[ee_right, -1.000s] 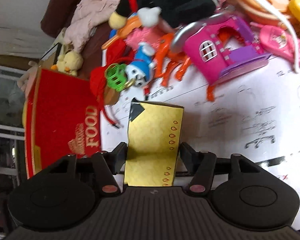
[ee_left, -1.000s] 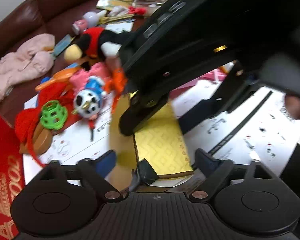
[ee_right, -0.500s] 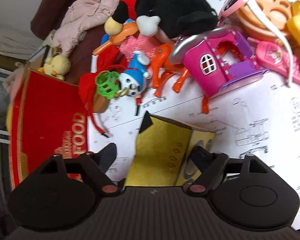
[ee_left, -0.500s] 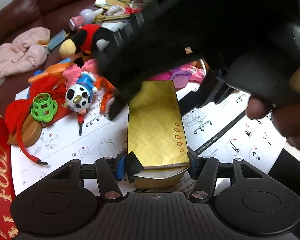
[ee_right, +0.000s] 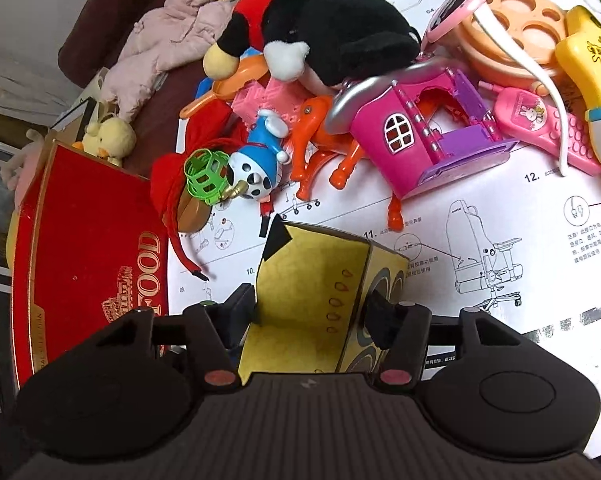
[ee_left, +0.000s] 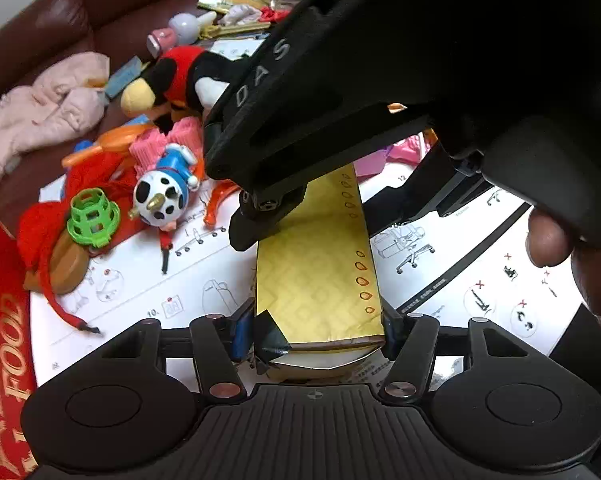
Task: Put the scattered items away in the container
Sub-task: 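Close the right gripper on the yellow card box and lift it, then carry the yellow card box to the red FOOD box and release it inside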
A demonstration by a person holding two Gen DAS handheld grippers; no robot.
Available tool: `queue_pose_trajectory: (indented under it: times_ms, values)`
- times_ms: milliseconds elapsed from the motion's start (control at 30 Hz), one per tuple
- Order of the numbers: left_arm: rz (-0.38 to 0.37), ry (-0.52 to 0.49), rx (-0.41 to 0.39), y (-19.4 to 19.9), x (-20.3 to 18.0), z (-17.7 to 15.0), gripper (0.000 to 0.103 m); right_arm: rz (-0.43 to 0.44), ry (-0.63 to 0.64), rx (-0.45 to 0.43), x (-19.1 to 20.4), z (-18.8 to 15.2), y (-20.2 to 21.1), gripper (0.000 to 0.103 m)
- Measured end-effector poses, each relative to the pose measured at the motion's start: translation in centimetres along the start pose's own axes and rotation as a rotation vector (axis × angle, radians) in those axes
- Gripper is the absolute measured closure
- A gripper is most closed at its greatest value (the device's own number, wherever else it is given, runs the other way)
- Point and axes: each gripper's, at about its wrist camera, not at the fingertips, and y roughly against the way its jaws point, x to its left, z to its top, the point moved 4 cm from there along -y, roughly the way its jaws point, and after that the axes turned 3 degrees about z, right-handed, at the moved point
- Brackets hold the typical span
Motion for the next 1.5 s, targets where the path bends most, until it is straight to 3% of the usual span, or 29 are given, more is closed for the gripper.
queue_pose_trajectory:
  times_ms: [300, 1000, 1233, 1500]
  values:
    - [0.047, -0.066, -0.022, 0.6, -1.1, 0.0, 0.045, 0.026, -0.004, -0.011, -0.1, -0.3, 0.9, 0.041]
    - [0.123, -0.089, -0.115, 5.0, -1.1, 2.1, 0.045, 0.088, 0.093, -0.094, 3.2, 0.2, 4.7, 0.041]
    - [0.228, -0.048, -0.196, 9.2, 1.9, 4.3, 0.044, 0.153, 0.276, -0.134, 9.2, 1.4, 6.8, 0.041]
    - [0.418, 0.107, -0.281, 16.5, 10.5, 4.8, 0.044, 0.317, 0.547, -0.150, 21.7, 1.0, 6.8, 0.041]
